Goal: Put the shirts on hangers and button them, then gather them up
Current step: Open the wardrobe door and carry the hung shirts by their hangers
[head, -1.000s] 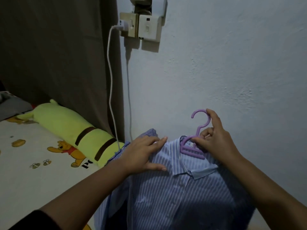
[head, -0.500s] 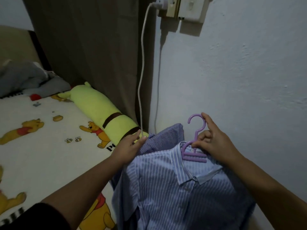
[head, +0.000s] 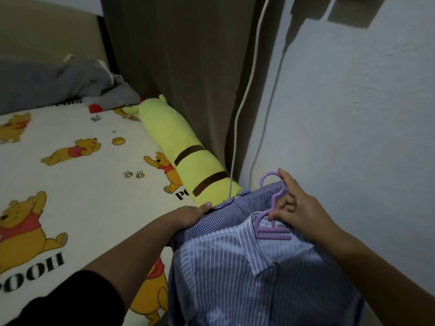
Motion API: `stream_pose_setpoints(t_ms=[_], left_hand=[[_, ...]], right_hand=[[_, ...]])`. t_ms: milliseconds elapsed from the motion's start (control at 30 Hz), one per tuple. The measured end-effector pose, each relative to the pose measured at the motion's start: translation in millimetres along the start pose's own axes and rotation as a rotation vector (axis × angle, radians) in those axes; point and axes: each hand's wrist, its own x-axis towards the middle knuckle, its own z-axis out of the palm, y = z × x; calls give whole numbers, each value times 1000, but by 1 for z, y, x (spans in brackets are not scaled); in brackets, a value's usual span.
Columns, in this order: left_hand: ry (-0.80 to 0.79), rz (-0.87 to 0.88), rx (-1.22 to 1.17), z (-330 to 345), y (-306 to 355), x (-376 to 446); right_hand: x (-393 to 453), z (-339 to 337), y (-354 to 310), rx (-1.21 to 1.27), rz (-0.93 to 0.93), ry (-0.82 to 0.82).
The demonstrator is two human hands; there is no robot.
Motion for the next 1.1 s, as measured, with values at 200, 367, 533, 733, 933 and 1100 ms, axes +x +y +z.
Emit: stream_pose_setpoints(t_ms=[200,367,533,733,933,1100], left_hand=[[-3,21,-13,1,-2,7],[220,120,-101,2,-3,2],[422,386,-205,-13,8,-23],[479,594,-20,-21,21,-57],[517,755,113,-20,40,-99],[580,888,120,-33,60,-132]], right_hand=[[11,5,3,15,-26,-20],[12,3,2,-26,-67,5],[10,-1,-9,-50,-89,52],[5,-12,-32,-149,-135,202],[-10,-25,-60,-103,-198,416],[-39,-37,-84,-11,-261,565]])
